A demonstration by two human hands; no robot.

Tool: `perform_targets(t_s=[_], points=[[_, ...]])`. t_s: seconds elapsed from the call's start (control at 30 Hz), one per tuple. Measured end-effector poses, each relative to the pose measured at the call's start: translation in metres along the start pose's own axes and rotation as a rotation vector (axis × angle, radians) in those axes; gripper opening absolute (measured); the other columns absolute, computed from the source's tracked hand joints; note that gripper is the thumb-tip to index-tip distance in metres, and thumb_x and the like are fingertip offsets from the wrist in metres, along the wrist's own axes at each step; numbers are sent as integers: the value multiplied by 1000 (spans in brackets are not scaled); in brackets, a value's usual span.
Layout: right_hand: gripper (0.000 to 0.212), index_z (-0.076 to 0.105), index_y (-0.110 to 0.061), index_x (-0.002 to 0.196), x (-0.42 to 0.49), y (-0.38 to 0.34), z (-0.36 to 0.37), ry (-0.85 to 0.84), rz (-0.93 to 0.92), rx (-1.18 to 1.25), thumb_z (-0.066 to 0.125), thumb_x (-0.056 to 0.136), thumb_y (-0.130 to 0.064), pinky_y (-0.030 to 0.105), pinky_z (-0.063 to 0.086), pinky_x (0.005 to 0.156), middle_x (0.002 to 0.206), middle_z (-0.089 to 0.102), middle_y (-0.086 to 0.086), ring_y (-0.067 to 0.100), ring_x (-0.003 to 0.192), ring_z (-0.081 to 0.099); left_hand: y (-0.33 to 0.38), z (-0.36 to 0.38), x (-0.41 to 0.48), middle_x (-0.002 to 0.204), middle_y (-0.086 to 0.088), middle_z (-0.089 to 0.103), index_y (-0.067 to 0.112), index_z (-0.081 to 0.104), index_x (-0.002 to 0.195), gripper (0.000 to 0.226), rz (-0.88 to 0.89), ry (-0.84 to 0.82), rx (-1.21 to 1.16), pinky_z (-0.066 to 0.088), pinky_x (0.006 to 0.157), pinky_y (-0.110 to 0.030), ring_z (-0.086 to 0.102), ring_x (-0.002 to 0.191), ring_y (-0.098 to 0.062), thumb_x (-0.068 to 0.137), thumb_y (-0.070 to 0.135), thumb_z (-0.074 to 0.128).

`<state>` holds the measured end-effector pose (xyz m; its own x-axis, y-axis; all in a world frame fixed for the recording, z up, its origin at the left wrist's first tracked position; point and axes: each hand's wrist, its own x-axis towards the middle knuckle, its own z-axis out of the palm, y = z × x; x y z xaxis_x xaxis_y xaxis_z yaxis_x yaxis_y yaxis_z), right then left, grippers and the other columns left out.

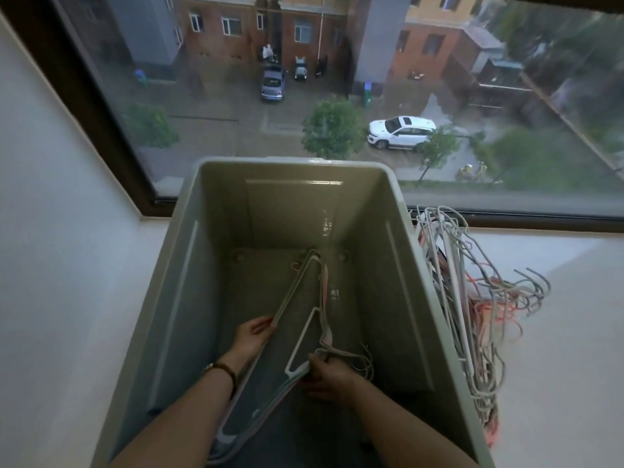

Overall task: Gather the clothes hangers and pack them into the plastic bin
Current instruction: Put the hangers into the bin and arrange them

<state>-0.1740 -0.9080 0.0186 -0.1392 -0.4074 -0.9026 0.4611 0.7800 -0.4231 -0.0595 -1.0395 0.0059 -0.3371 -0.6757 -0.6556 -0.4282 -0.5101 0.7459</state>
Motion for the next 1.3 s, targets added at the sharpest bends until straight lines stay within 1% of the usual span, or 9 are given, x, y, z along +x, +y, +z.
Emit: perform_targets(t_s=[0.07,0.17,0.2,0.33,0.47,0.7,0.97,1.17,1.3], points=[[24,51,-13,101,1,3,-1,-5,21,-71,42,98,-35,34,50,80,88,57,5,18,79,57,2,-1,-1,136,-24,48,-8,42,133,48,-9,9,-29,39,98,-28,48,126,-32,90,5,57],[27,45,-13,85,0,0,-2,41,18,-93,40,99,-36,18,37,41,68,43,3,10,44,46,13,-2,-7,134,-21,51,-6,44,132,49,26,28,-36,37,94,-20,50,126,-28,89,10,59],[27,45,-12,83,-1,-4,-3,76,-9,-109,41,98,-35,17,31,38,63,39,3,9,40,40,18,-1,-10,133,-21,52,-5,46,131,47,52,25,-30,39,91,-16,51,124,-27,89,11,60],[37,53,-1,118,-19,-35,-12,161,-266,-227,50,96,-30,22,44,65,78,53,0,11,69,52,48,3,-27,127,-15,58,-1,55,125,39,187,17,19,44,66,1,53,109,-14,89,14,59],[37,54,-8,120,-74,-80,-17,169,-537,-184,54,93,-33,34,49,92,113,62,8,21,105,59,92,10,-55,123,-14,61,4,56,124,36,323,21,24,43,88,-23,55,104,-13,90,15,57],[34,54,-12,124,-186,-133,-90,9,-913,-31,57,92,-19,27,54,89,116,63,-1,15,108,63,166,43,-111,118,-8,63,14,58,122,31,552,21,19,44,98,-35,60,109,-21,92,21,55],[35,54,-15,119,-173,-99,-246,213,-804,-43,65,86,-21,26,52,81,122,59,7,18,104,61,189,172,-155,107,-3,64,10,58,119,30,595,-100,-36,50,85,-29,60,93,-16,92,23,54],[52,51,-5,124,-136,-62,-324,285,-663,-14,72,81,-24,39,50,92,121,56,12,28,110,58,160,273,-142,134,-8,54,11,48,130,51,396,-123,164,43,99,-34,54,120,-22,91,43,52],[57,46,-7,128,-105,-44,-353,232,-546,25,73,80,-25,42,50,91,124,52,12,28,115,53,122,311,-125,153,-5,28,13,21,147,74,217,-104,340,31,111,-37,32,139,-24,90,54,44]])
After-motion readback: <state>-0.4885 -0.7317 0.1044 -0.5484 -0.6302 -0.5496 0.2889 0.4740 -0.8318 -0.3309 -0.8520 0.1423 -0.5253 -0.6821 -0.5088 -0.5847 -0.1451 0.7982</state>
